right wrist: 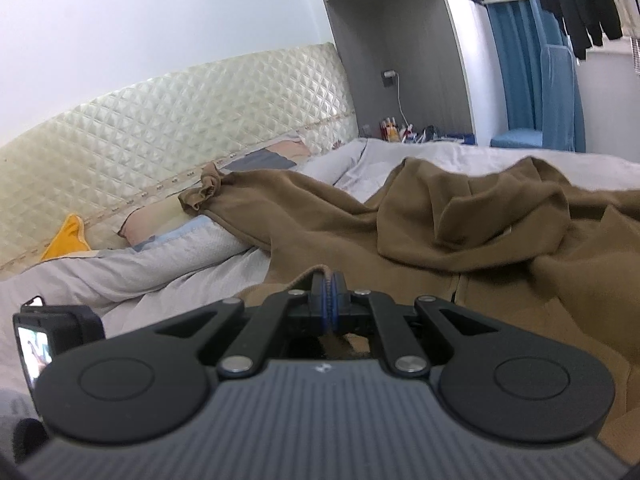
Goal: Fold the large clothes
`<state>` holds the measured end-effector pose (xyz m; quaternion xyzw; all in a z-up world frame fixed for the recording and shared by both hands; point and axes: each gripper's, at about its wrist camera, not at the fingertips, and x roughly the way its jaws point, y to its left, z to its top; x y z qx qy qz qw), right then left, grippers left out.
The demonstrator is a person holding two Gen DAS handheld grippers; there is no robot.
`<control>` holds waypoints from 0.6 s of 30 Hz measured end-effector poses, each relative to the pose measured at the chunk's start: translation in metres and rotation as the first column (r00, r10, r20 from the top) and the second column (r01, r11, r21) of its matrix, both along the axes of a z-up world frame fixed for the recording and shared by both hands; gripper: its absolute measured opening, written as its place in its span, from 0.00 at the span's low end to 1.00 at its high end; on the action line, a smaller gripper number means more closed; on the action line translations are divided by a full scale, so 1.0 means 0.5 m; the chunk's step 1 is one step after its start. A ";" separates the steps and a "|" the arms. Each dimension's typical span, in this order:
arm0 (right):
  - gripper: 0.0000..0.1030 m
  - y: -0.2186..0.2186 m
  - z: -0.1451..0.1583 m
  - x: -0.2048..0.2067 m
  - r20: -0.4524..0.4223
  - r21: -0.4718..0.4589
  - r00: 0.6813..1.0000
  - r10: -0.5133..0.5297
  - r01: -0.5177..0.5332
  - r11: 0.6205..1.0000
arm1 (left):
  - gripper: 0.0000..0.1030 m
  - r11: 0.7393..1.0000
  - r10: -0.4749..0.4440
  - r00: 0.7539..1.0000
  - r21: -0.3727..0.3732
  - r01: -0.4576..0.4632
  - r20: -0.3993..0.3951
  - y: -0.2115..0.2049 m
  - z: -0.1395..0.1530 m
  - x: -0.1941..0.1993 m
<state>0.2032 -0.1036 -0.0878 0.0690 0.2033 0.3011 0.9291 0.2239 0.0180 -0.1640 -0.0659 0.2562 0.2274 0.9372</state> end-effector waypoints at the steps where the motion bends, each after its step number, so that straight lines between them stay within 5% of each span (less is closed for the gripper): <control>1: 0.05 0.000 -0.003 -0.001 -0.003 -0.003 1.000 0.004 -0.004 1.000 | 0.75 1.000 -0.016 1.000 0.021 0.015 0.011 -0.007 0.003 0.000; 3: 0.05 0.005 -0.009 -0.005 -0.008 -0.012 1.000 0.009 -0.009 1.000 | 0.73 0.997 -0.041 0.999 0.069 0.039 0.034 -0.021 0.008 -0.002; 6: 0.05 0.016 -0.016 -0.010 -0.005 -0.044 1.000 0.002 -0.002 0.999 | 0.52 0.993 -0.040 0.998 0.113 0.033 0.056 -0.024 0.016 -0.003; 8: 0.07 0.021 -0.020 -0.011 -0.008 -0.060 1.000 0.007 -0.008 0.998 | 0.31 0.995 -0.033 0.997 0.094 0.026 0.073 -0.013 0.023 -0.005; 10: 0.07 0.029 -0.027 -0.014 -0.022 -0.075 0.999 0.026 -0.028 0.997 | 0.22 0.997 -0.029 0.996 0.072 0.022 0.088 -0.002 0.030 -0.010; 18: 0.33 0.075 -0.054 -0.068 0.040 -0.301 0.998 0.051 -0.037 0.953 | 0.16 0.999 -0.009 0.996 -0.039 0.013 0.091 0.031 0.041 -0.028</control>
